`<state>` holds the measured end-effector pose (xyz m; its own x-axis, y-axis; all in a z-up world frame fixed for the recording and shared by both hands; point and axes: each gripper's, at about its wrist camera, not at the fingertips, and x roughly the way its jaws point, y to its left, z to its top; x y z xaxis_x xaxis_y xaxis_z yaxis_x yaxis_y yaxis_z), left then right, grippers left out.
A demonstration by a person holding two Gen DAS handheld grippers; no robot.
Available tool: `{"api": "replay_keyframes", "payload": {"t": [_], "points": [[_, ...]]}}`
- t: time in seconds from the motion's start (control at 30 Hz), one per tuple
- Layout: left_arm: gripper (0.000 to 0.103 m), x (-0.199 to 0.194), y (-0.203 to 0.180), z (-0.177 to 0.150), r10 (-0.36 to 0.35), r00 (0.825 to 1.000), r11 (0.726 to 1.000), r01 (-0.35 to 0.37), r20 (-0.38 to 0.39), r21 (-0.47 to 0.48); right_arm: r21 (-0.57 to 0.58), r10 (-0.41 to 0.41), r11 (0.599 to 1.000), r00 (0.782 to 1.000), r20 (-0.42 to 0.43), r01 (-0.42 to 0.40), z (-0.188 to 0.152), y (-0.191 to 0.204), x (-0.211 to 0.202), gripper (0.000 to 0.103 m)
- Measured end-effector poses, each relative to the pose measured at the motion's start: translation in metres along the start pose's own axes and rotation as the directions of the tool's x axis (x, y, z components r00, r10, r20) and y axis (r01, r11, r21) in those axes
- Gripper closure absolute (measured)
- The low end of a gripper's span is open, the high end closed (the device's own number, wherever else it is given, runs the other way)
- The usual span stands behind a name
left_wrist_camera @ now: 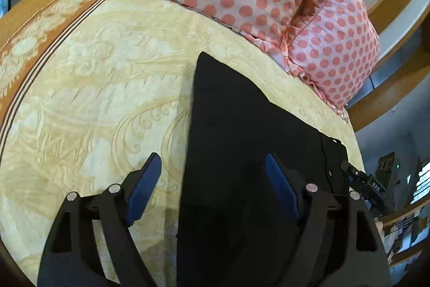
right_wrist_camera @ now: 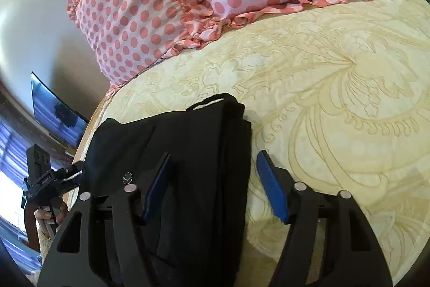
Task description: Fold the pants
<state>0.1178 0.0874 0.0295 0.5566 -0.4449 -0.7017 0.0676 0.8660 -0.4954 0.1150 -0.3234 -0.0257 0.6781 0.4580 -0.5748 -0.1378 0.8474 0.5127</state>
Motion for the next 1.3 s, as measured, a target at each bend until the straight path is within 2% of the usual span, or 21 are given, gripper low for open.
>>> {"api": "replay_keyframes", "payload": {"t": [0.07,0.13,0.17,0.2,0.23,0.3,0.4,0.57,0.67,0.73,0.77,0.83,0.87,0.9,0.93,1.0,1.1,1.17,1.2,1.27,1.3], "points": [[0.025,0.007,-0.003,0.002,-0.049,0.998,0.999,0.049,-0.034,0.005,-0.02,0.011,1.0,1.0,0.004,-0.011,0.0,0.001,0.004,0.047],[0.028,0.012,-0.008,0.004,-0.046,0.998,0.998,0.047,-0.038,0.033,-0.026,0.023,0.999,1.0,0.007,-0.023,0.001,-0.001,0.005,0.055],[0.032,0.016,-0.012,0.005,-0.032,0.999,0.998,0.034,-0.045,0.054,-0.026,0.04,0.999,0.999,0.009,-0.04,0.0,-0.002,0.005,0.069],[0.05,0.019,-0.014,0.005,-0.03,0.998,0.998,0.033,-0.053,0.059,-0.023,0.091,0.996,0.996,0.009,-0.091,-0.002,-0.004,0.003,0.08],[0.053,0.021,-0.014,0.005,-0.019,0.998,0.998,0.022,-0.058,0.058,-0.027,0.111,0.994,0.994,0.008,-0.11,-0.003,-0.003,0.002,0.083],[0.084,0.021,-0.018,0.006,-0.008,0.999,0.997,0.012,-0.053,0.076,-0.061,0.107,0.993,0.994,0.012,-0.106,-0.002,0.003,0.0,0.086],[0.092,0.015,-0.022,0.009,-0.02,0.999,0.995,0.023,-0.037,0.097,-0.101,0.088,0.991,0.996,0.01,-0.087,0.004,0.014,-0.004,0.088],[0.093,0.003,-0.045,0.031,-0.011,0.999,0.986,0.004,0.041,0.166,-0.145,0.07,0.987,0.997,0.029,-0.065,0.034,0.031,-0.009,0.089],[0.094,0.007,-0.056,0.056,-0.002,0.996,0.982,-0.016,0.093,0.187,-0.179,0.056,0.983,0.993,0.107,-0.037,0.062,0.041,-0.013,0.089],[0.093,0.021,-0.056,0.077,0.013,0.994,0.984,-0.033,0.111,0.173,-0.148,0.06,0.988,0.986,0.154,-0.037,0.083,0.035,-0.009,0.089],[0.093,0.028,-0.054,0.083,0.019,0.994,0.986,-0.036,0.104,0.165,-0.113,0.055,0.993,0.986,0.156,-0.037,0.091,0.027,-0.001,0.089],[0.093,0.059,-0.042,0.094,0.054,0.998,0.991,-0.058,0.034,0.12,-0.059,0.0,0.998,0.995,0.103,0.007,0.096,0.014,0.024,0.089],[0.089,0.071,-0.036,0.095,0.078,0.997,0.992,-0.078,0.002,0.095,-0.045,-0.039,0.998,0.997,0.062,0.042,0.095,0.01,0.037,0.088],[0.08,0.083,-0.03,0.095,0.108,0.994,0.991,-0.106,-0.022,0.081,-0.034,-0.086,0.996,0.996,0.02,0.087,0.092,0.004,0.051,0.087],[0.074,0.09,-0.025,0.094,0.117,0.993,0.991,-0.115,-0.032,0.073,-0.023,-0.097,0.995,0.995,0.008,0.098,0.09,0.001,0.056,0.085],[0.063,0.084,-0.02,0.09,0.123,0.992,0.991,-0.123,-0.008,0.052,0.004,-0.107,0.994,0.994,0.018,0.107,0.091,-0.002,0.049,0.073],[0.059,0.054,-0.028,0.08,0.159,0.985,0.982,-0.165,0.068,0.091,0.0,-0.184,0.983,0.979,0.09,0.185,0.09,0.012,0.015,0.068],[0.047,0.025,-0.037,0.064,0.095,0.988,0.986,-0.11,0.124,0.126,-0.027,-0.106,0.993,0.985,0.135,0.111,0.08,0.023,-0.006,0.062],[0.04,0.013,-0.042,0.055,0.049,0.989,0.988,-0.069,0.139,0.142,-0.047,0.005,0.999,0.99,0.139,0.002,0.069,0.031,-0.019,0.061],[0.035,-0.005,-0.053,0.034,-0.056,0.989,0.984,0.032,0.134,0.178,-0.067,0.125,0.991,0.988,0.093,-0.119,0.05,0.042,-0.024,0.061],[0.03,-0.008,-0.059,0.023,-0.108,0.988,0.978,0.085,0.112,0.193,-0.073,0.147,0.987,0.987,0.064,-0.142,0.041,0.046,-0.022,0.059]]}}
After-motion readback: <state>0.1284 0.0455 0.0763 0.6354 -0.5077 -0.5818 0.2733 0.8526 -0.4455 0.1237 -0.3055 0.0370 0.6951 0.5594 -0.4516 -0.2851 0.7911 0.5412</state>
